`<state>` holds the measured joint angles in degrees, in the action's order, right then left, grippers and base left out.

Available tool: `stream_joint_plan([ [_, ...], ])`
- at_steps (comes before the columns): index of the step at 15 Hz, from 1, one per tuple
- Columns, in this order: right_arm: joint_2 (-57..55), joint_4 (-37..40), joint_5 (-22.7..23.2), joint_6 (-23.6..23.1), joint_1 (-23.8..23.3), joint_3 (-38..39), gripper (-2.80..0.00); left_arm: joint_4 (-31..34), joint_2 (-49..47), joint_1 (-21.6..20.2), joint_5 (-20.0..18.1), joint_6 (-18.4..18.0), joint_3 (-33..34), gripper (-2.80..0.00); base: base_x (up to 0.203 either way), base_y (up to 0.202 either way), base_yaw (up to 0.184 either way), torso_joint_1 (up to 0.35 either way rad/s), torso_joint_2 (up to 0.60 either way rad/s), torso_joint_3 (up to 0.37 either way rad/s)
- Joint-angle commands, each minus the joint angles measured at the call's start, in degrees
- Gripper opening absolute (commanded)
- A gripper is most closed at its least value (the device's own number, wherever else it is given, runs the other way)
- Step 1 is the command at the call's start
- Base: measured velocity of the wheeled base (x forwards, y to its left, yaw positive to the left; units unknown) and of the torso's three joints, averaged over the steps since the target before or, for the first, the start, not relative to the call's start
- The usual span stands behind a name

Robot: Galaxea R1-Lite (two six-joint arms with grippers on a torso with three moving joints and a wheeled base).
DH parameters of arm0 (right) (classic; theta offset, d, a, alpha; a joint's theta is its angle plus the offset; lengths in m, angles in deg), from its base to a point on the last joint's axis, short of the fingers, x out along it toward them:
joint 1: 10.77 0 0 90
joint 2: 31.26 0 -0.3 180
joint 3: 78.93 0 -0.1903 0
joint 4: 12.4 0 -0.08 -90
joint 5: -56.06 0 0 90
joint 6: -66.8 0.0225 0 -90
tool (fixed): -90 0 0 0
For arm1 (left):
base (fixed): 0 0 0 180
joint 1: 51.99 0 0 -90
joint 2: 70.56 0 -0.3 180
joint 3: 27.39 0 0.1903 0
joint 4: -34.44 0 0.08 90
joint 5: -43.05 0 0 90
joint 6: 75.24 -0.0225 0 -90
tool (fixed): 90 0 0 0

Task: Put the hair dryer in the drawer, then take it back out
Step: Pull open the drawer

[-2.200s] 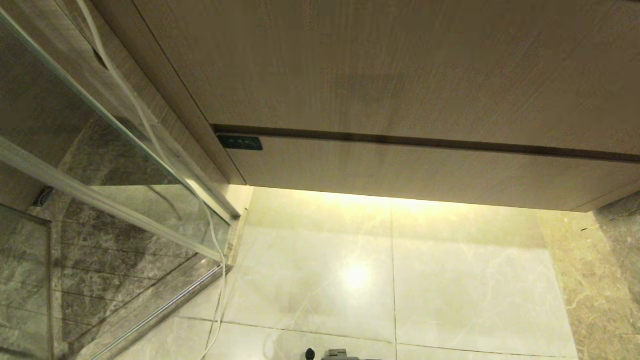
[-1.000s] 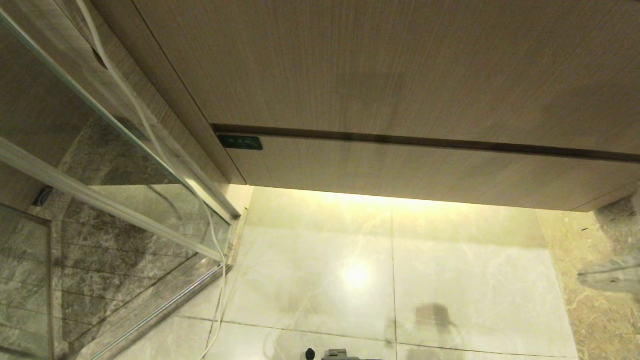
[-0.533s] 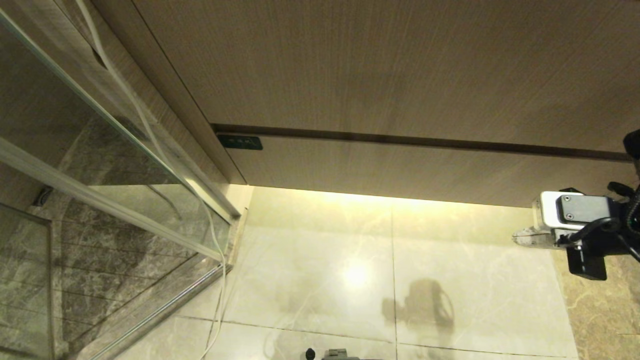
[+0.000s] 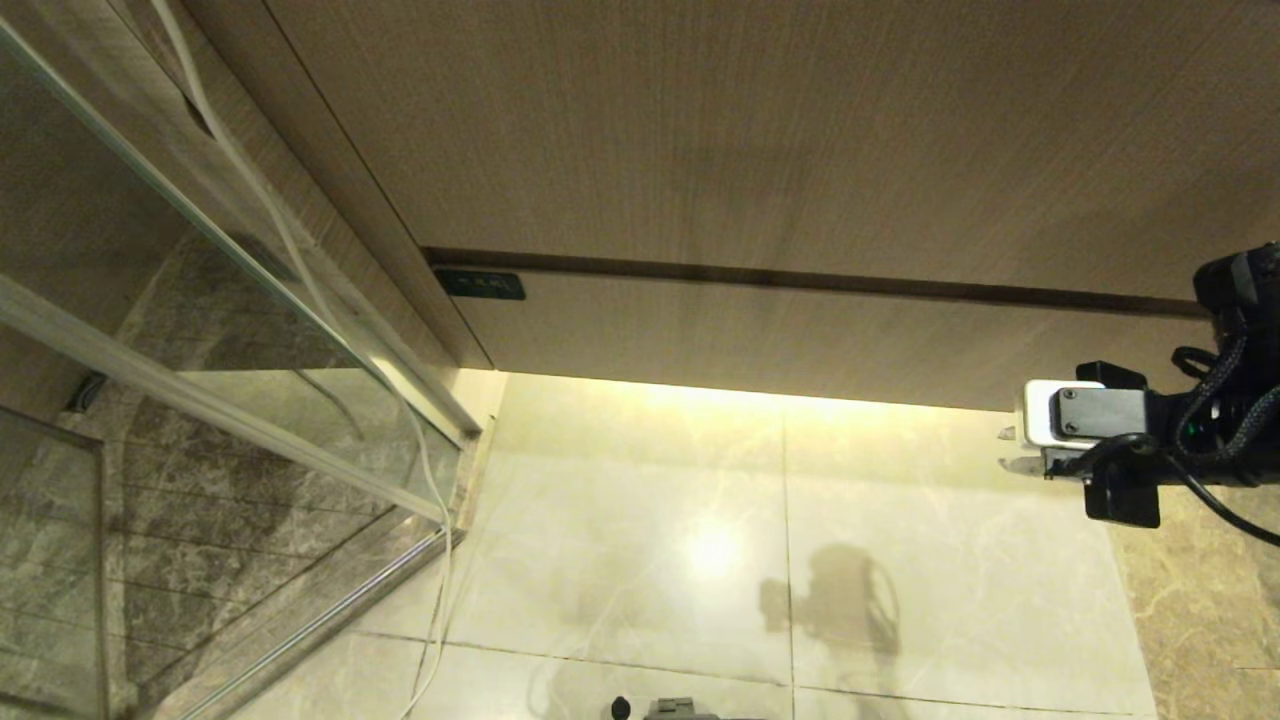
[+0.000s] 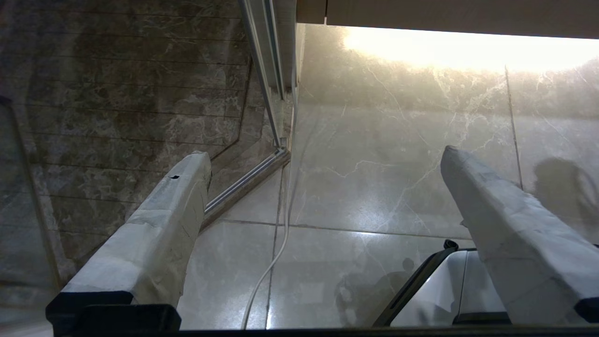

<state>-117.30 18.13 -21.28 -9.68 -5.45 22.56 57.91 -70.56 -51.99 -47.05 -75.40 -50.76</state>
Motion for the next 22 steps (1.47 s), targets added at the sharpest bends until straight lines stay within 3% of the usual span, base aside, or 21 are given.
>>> stream_joint_plan([
  [1, -0.59, -1.67, 1.31, -0.17, 1.8, -0.77, 0.0, -0.02, 0.0, 0.0, 0.01, -0.02, 0.0, 0.0, 0.0, 0.0, 0.0, 0.0, 0.0, 0.0],
  [4, -2.88, -10.43, 7.96, -1.77, 2.15, 0.15, 0.0, -0.02, 0.0, 0.0, 0.01, -0.02, 0.0, 0.0, 0.0, 0.0, 0.0, 0.0, 0.0, 0.0],
  [7, -7.12, -12.54, 11.62, -2.19, 1.68, -0.5, 0.0, -0.02, 0.0, 0.0, 0.01, -0.02, 0.0, 0.0, 0.0, 0.0, 0.0, 0.0, 0.0, 0.0],
  [11, -13.4, -20.04, 16.24, -8.23, -0.59, -3.95, 0.0, -0.02, 0.0, 0.0, 0.01, -0.02, 0.0, 0.0, 0.0, 0.0, 0.0, 0.0, 0.0, 0.0],
  [15, -16.47, -32.3, 16.52, -10.53, -2.57, -3.49, 0.0, 0.05, 0.0, 0.0, 0.01, -0.02, 0.0, 0.0, 0.0, 0.0, 0.0, 0.0, 0.0, 0.0],
  [22, -17.91, -30.11, 15.21, -10.84, -2.59, -4.85, 0.0, 0.01, 0.0, 0.0, 0.01, -0.02, 0.0, 0.0, 0.0, 0.0, 0.0, 0.0, 0.0, 0.0],
])
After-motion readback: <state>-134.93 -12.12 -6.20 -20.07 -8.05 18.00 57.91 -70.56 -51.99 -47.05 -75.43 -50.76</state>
